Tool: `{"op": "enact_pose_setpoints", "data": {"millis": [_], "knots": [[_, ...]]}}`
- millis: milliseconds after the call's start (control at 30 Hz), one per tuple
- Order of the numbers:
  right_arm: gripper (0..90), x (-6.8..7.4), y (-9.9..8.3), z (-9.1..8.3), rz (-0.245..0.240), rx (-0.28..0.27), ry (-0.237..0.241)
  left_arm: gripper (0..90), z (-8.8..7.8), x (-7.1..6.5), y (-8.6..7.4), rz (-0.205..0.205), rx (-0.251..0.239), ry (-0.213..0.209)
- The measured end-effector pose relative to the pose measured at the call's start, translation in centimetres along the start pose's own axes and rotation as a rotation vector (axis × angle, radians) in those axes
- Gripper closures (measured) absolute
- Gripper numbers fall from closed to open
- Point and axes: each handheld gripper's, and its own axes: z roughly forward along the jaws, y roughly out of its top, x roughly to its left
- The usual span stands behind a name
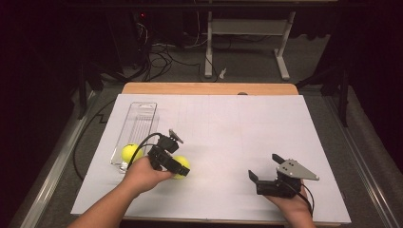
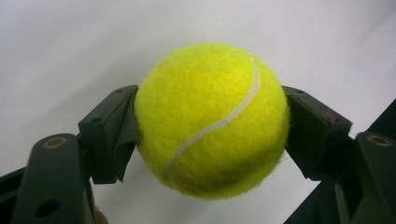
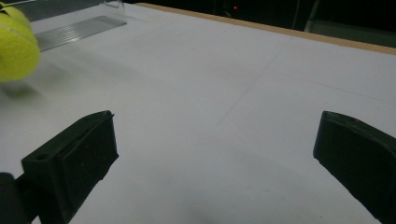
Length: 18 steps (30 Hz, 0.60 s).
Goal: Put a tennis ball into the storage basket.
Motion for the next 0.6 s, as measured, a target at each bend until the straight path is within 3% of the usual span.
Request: {"op": "enact_pose_setpoints", "data": {"millis": [233,600], "knots": [[0.3,-1.5,-0.7,-1.1,0.042,-0.028,-0.046,26.3,0.0,0.2,-0.2,-0.001,0.001,0.000],[0.3,-2.0,-1.3,-1.7,0.052,-0.043,-0.072,26.3,0.0,0.6,-0.4,-0.010,0.018,-0.006]]}}
